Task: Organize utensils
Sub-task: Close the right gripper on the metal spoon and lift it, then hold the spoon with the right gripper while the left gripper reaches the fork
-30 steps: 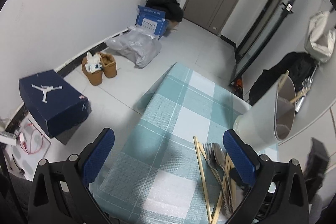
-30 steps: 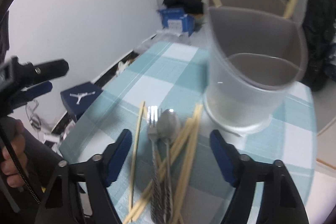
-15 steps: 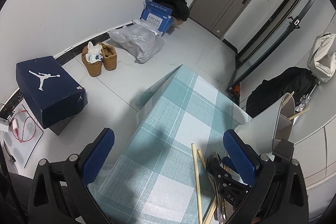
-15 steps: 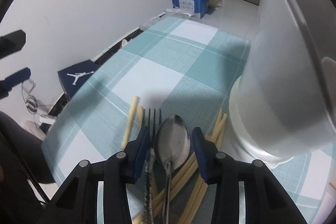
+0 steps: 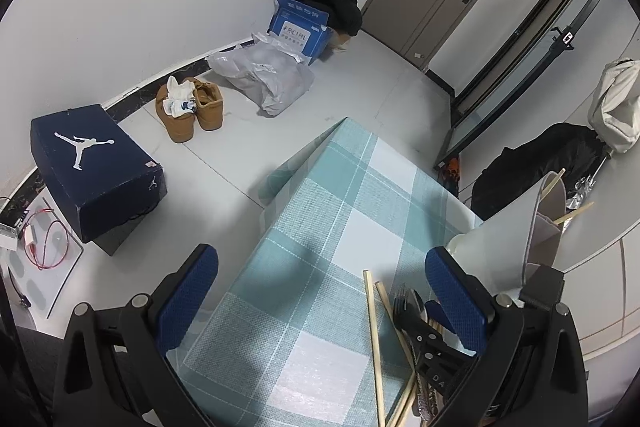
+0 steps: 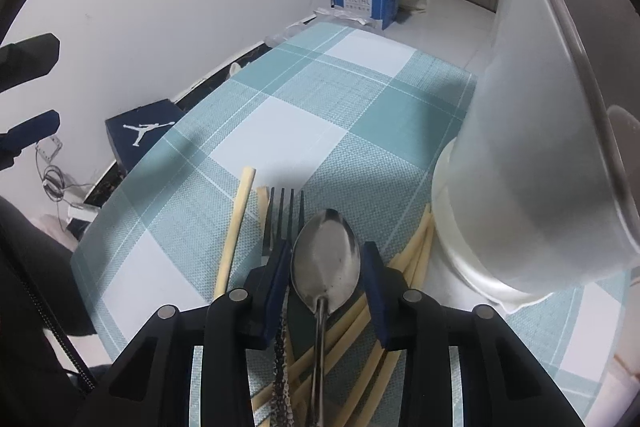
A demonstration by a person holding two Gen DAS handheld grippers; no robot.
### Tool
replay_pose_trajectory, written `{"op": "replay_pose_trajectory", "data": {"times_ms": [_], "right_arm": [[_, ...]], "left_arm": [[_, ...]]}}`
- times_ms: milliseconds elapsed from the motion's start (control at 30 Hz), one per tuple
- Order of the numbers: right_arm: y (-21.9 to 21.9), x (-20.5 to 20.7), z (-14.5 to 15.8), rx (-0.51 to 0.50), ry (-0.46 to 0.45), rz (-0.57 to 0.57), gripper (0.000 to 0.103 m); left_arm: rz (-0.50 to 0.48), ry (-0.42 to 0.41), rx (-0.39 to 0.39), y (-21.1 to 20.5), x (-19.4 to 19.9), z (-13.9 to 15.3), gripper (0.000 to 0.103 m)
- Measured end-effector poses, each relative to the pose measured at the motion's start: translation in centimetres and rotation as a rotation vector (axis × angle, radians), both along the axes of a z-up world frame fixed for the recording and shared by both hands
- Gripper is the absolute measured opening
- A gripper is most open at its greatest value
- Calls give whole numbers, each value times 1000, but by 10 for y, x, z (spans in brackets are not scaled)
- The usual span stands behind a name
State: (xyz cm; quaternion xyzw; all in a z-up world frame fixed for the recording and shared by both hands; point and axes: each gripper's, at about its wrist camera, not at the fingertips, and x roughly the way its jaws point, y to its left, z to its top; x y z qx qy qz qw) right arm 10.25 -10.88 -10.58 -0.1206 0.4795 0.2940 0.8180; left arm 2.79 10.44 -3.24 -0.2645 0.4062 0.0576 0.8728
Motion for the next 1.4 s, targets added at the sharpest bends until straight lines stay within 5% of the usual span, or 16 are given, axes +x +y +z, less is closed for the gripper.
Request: {"op": "replay_pose_trajectory", "data": {"times_ms": [267, 533, 900, 1167, 1400], "right_arm": [[-6, -2, 5, 66, -23, -44, 34], [-24, -26, 38, 174, -148, -69, 34], [-69, -45, 52, 227, -223, -152, 34], [-111, -41, 60, 273, -249, -215, 34], [-131, -37, 58, 273, -258, -246, 34]], "left_arm": [[1, 12, 36, -5, 2, -2, 102], [-28, 46, 59, -16, 9, -11, 102], [-162, 114, 29, -60, 36, -27, 101], [-301, 177, 174, -109, 47, -36, 86], [-347, 231, 187, -119, 55, -44, 70]]}}
